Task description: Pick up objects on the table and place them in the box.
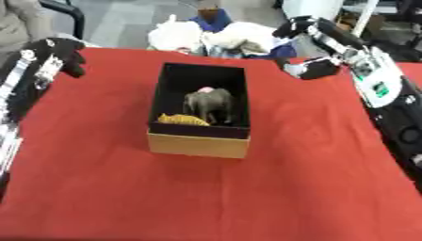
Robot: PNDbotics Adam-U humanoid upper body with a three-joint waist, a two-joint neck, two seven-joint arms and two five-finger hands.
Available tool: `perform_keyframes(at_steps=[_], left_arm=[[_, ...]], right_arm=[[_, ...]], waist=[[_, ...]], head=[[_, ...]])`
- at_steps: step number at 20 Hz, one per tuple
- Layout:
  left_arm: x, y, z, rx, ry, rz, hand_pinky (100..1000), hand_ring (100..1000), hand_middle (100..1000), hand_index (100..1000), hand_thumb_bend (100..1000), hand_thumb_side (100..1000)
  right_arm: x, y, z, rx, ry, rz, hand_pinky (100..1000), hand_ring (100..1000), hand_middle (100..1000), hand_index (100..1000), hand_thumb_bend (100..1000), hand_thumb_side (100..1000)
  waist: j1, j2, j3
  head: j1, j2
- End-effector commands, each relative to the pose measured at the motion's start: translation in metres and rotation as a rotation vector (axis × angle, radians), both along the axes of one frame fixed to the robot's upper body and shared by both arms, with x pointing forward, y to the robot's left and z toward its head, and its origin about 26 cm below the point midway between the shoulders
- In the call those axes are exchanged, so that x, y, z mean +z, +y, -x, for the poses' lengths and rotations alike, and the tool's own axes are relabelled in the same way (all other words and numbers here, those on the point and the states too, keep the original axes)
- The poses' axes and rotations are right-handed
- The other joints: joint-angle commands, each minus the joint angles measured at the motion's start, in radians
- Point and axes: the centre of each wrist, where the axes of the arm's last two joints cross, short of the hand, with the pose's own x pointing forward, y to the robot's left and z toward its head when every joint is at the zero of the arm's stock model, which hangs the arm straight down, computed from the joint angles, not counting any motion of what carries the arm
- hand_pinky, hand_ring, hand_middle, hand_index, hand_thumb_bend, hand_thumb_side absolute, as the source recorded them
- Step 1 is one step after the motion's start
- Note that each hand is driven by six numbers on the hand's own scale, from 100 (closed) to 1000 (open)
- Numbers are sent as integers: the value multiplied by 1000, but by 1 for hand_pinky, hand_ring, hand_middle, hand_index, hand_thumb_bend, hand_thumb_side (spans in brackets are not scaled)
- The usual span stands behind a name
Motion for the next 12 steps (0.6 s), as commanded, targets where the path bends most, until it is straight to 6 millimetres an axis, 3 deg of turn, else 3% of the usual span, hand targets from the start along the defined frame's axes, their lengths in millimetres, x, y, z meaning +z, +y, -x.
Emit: perform_keyframes(at_steps=[1, 4, 12], left_arm=[[8, 13, 2, 48, -28, 2, 593, 552, 556, 753, 308, 891], [4, 17, 3, 69, -22, 19, 596, 555, 558, 754, 306, 897], [-3, 21, 7, 94, -10, 49, 600, 558, 559, 756, 300, 910]], right_arm=[[24, -23, 18, -51, -72, -144, 734, 748, 711, 810, 151, 380], [13, -34, 37, -102, -66, -281, 720, 735, 692, 801, 100, 391], [-19, -42, 71, -207, -30, -516, 698, 711, 665, 789, 100, 456]], waist=[[6, -15, -7], [8, -11, -18], [17, 1, -50]], head=[[9, 3], [12, 7], [14, 19]])
